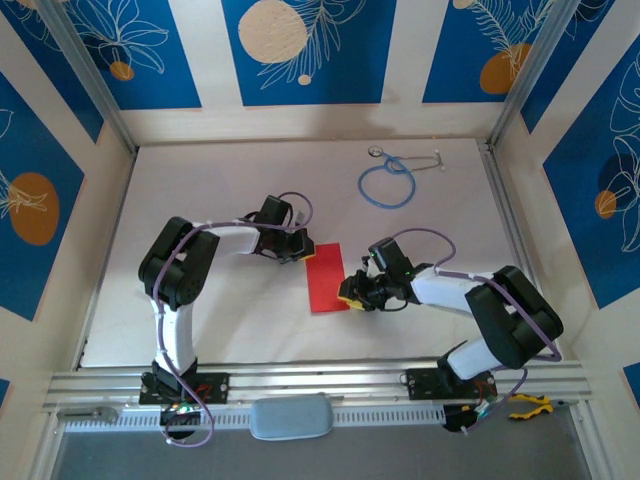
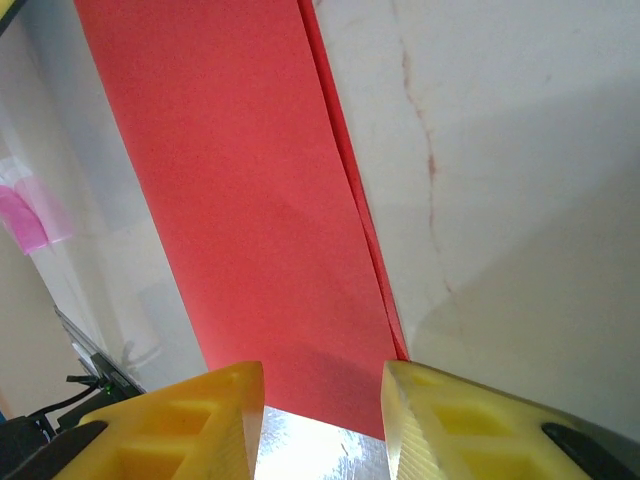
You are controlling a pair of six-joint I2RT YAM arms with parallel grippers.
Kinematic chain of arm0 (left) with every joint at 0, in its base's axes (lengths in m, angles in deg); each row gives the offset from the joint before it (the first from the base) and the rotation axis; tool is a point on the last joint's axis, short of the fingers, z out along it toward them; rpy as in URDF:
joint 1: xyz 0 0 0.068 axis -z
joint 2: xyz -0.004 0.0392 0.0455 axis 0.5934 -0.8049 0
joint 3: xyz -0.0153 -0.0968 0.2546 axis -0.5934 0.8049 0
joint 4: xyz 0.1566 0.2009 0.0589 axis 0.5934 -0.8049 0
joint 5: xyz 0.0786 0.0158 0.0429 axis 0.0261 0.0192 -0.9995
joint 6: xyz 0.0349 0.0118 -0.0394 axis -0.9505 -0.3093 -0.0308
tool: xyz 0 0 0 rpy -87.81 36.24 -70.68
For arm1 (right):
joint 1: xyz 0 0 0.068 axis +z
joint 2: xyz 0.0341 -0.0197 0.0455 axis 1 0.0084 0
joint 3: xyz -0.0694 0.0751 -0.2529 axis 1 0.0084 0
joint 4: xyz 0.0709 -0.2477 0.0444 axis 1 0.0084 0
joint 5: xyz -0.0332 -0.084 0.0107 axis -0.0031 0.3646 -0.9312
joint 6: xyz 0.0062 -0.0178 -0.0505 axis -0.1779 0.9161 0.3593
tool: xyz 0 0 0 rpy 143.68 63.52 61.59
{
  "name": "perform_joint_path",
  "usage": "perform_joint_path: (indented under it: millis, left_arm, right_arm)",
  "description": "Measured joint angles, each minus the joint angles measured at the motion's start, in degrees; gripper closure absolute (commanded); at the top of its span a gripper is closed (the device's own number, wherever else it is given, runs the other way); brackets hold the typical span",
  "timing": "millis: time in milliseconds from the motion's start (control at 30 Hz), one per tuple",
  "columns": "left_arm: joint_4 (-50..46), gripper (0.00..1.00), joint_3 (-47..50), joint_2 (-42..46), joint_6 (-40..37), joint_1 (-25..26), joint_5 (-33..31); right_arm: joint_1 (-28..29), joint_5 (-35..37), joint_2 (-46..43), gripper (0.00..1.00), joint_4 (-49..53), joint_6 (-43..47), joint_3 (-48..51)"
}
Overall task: Fold a paper plane with a square sheet of paper (pick it up from the middle)
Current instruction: First fold in half a square sheet of paper at the center of the table.
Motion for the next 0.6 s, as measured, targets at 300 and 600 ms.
perform_joint_path:
  millis: [300, 600]
  left_arm:
    - [0.0, 0.92, 0.0, 0.0, 0.0, 0.0, 0.2]
    - [0.0, 0.92, 0.0, -0.1, 0.0, 0.0, 0.4]
  right_arm:
    - [0.0, 1.9, -2.3, 0.64, 1.6, 0.2, 0.0]
    - [0.0, 1.4, -0.2, 0.64, 1.6, 0.7, 0.0]
